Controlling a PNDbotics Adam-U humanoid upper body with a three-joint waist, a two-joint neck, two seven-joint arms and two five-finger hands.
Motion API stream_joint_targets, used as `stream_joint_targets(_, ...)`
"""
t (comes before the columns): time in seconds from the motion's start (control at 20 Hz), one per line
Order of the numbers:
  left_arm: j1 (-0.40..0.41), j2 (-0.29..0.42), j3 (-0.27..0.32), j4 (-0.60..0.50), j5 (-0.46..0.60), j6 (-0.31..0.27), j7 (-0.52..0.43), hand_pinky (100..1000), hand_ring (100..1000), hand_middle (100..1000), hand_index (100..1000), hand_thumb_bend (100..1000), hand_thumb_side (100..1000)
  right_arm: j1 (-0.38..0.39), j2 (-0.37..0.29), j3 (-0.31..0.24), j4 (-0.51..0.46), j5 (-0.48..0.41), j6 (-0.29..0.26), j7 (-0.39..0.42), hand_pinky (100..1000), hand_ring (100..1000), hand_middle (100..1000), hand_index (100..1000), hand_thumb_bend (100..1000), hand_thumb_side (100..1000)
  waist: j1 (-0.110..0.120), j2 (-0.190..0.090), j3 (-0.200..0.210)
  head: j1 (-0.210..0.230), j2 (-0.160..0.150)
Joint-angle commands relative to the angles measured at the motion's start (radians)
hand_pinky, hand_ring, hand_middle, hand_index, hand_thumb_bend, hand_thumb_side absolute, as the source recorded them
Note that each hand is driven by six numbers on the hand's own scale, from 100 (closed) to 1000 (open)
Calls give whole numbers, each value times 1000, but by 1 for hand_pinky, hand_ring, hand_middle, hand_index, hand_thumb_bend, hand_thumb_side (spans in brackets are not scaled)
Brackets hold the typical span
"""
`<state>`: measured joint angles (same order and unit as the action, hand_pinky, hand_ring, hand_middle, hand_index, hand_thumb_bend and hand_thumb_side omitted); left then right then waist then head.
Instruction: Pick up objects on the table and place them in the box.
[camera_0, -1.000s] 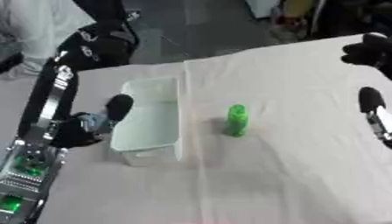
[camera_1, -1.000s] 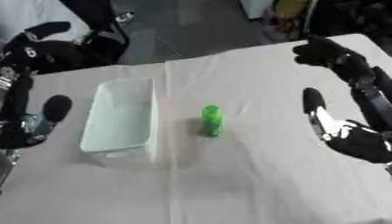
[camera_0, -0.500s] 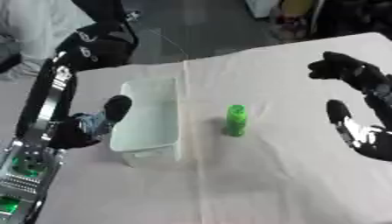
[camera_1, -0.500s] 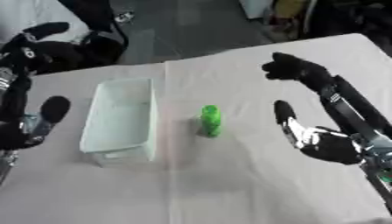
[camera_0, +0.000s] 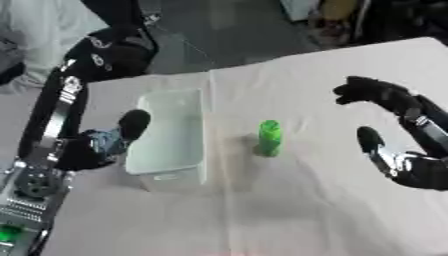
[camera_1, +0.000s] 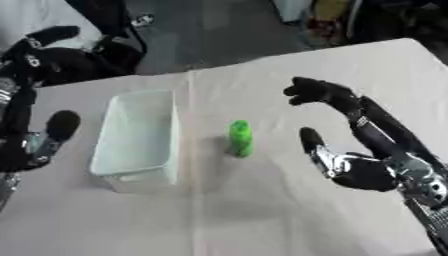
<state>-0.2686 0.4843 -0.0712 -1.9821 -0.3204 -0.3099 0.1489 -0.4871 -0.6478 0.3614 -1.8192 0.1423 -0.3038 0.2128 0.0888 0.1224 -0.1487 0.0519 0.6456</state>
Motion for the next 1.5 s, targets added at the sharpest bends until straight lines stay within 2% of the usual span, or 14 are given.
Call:
stream_joint_targets(0.05, -15, 17, 2, -18, 6, -4, -1, 606, 635, 877, 802, 769, 774, -33, -8, 0, 22, -7, -14, 28, 881, 818, 860, 1000, 100, 642, -3, -9, 2, -9, -12)
stream_joint_targets(0.55, -28, 14, 0, -18, 10, -8, -4, 607, 636, 876, 803, 765, 777, -67, -33, 20, 97, 83, -80, 12, 889, 825, 861, 1000, 100, 597, -6, -7, 14, -11, -22)
stream_joint_targets(0.95, -55, 4, 0, -18, 20, -11, -4, 608, 637, 875, 802, 761, 781, -107, -47, 38, 157, 159, -121, 24, 903, 838, 869, 1000, 100, 603, -8, 1, 36, -31, -35)
stream_joint_targets(1.05, -63, 3, 1, -18, 22, -13, -2, 609, 638, 875, 802, 758, 791, -111, -54, 41, 173, 181, -133, 24, 904, 839, 871, 1000, 100, 588, -10, 3, 42, -41, -40)
stream_joint_targets(1.25, -85, -3, -3, -18, 31, -18, -4, 610, 639, 874, 802, 755, 787, -131, -54, 53, 220, 222, -156, 25, 909, 845, 878, 1000, 100, 629, -10, 6, 60, -63, -49)
stream_joint_targets(1.5, -130, -21, -11, -18, 52, -26, -13, 611, 640, 874, 802, 751, 791, -151, -55, 58, 302, 275, -185, 12, 909, 846, 878, 1000, 100, 626, -11, 17, 92, -106, -67)
